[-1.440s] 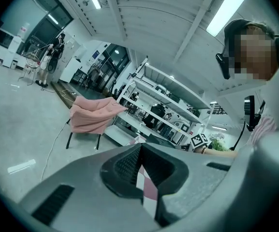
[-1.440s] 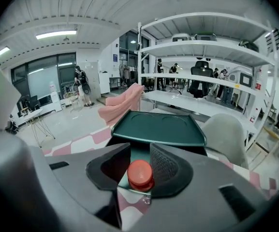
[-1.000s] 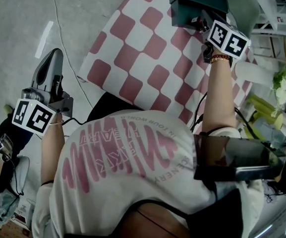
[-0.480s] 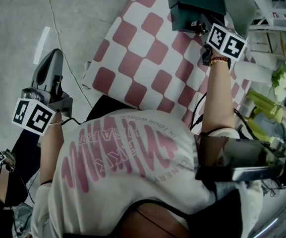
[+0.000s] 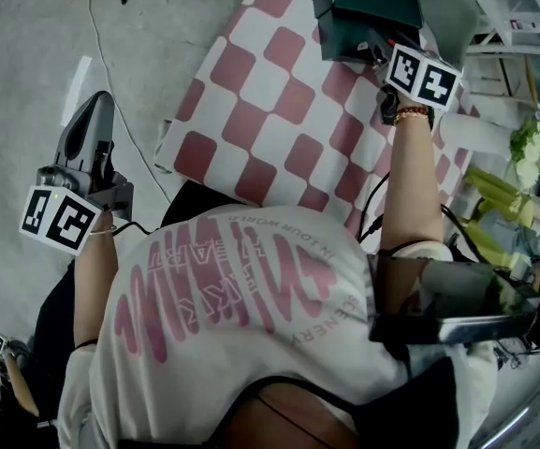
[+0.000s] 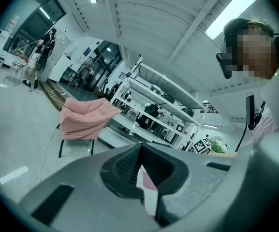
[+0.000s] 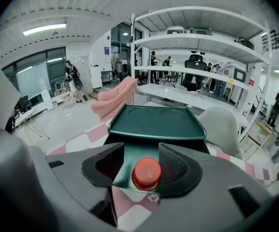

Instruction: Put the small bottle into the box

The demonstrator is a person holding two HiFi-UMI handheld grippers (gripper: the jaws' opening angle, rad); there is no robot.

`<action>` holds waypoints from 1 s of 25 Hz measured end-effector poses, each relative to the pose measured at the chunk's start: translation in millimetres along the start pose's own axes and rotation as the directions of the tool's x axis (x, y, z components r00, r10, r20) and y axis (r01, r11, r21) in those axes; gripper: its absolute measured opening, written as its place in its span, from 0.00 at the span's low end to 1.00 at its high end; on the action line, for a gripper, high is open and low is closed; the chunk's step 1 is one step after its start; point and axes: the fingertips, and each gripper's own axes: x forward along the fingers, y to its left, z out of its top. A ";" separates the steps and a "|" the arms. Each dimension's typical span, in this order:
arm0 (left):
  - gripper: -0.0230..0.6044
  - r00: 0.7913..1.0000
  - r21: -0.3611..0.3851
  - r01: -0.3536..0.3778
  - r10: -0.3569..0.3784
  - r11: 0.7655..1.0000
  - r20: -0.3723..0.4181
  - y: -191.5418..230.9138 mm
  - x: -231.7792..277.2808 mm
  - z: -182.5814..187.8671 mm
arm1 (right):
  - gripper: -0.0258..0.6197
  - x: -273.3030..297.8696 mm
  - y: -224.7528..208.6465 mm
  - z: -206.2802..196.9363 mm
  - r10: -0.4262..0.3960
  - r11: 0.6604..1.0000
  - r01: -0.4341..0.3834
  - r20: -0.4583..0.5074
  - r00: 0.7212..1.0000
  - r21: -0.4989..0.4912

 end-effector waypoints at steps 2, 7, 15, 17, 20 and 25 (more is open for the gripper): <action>0.05 1.000 0.001 0.000 0.000 1.000 0.001 -0.4 -0.6 0.1 | 0.38 -0.4 0.5 -1.0 0.001 1.000 -0.001 -0.007 1.000 -0.003; 0.05 1.000 -0.006 -0.005 0.005 1.000 0.009 0.0 -3.0 0.1 | 0.38 -1.8 -0.3 0.3 0.003 1.000 -0.003 -0.013 1.000 -0.015; 0.05 0.999 -0.013 -0.025 0.026 1.000 0.033 -2.1 -15.3 -4.2 | 0.40 -4.8 1.1 1.4 0.010 0.999 -0.011 -0.020 1.000 -0.041; 0.05 0.999 -0.015 -0.031 0.031 0.999 0.034 -4.5 -19.3 -6.6 | 0.41 -6.6 1.4 1.2 0.013 0.999 -0.013 -0.015 1.000 -0.040; 0.05 0.999 -0.013 -0.034 0.034 0.999 0.035 -11.8 -25.4 -11.1 | 0.41 -11.5 0.1 2.2 0.007 1.000 -0.007 0.012 1.000 -0.027; 0.05 0.996 0.004 -0.056 0.056 0.998 0.065 -29.9 -43.8 -13.9 | 0.41 -22.2 -2.5 0.9 0.018 1.000 -0.019 0.057 0.998 0.002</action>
